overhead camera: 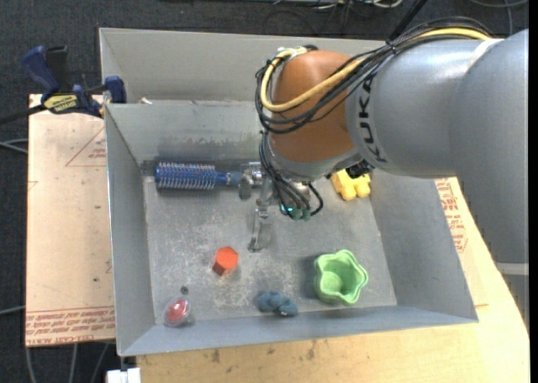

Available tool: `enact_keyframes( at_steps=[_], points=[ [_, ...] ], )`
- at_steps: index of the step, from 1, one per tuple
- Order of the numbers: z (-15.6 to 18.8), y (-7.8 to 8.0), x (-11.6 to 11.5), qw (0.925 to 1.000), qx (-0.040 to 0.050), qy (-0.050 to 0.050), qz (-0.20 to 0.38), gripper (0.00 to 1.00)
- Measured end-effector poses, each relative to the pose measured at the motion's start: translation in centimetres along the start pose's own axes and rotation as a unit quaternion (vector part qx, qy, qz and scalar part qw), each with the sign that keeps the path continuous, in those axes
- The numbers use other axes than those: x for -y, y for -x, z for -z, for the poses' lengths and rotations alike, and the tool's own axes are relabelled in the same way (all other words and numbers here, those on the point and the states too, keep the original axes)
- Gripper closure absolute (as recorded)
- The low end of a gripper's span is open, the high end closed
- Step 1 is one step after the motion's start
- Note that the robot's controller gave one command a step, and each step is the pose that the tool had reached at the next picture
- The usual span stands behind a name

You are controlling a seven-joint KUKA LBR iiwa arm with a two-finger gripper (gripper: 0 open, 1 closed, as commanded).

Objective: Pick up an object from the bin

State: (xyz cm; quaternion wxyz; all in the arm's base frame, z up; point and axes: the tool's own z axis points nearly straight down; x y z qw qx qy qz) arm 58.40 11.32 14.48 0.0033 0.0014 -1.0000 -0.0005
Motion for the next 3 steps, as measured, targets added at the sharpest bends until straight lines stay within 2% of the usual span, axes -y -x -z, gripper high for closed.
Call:
enact_keyframes(
  at_steps=[1, 2, 3],
  points=[
    [-7.9, -4.3, -3.7, 0.9977, -0.0003, 0.000, 0.068, 0.00],
    [-7.6, -4.0, -3.6, 0.9978, 0.0030, 0.000, 0.066, 1.00],
    [9.8, -4.8, -2.2, 0.9929, 0.0089, 0.000, 0.119, 1.00]
  ],
)
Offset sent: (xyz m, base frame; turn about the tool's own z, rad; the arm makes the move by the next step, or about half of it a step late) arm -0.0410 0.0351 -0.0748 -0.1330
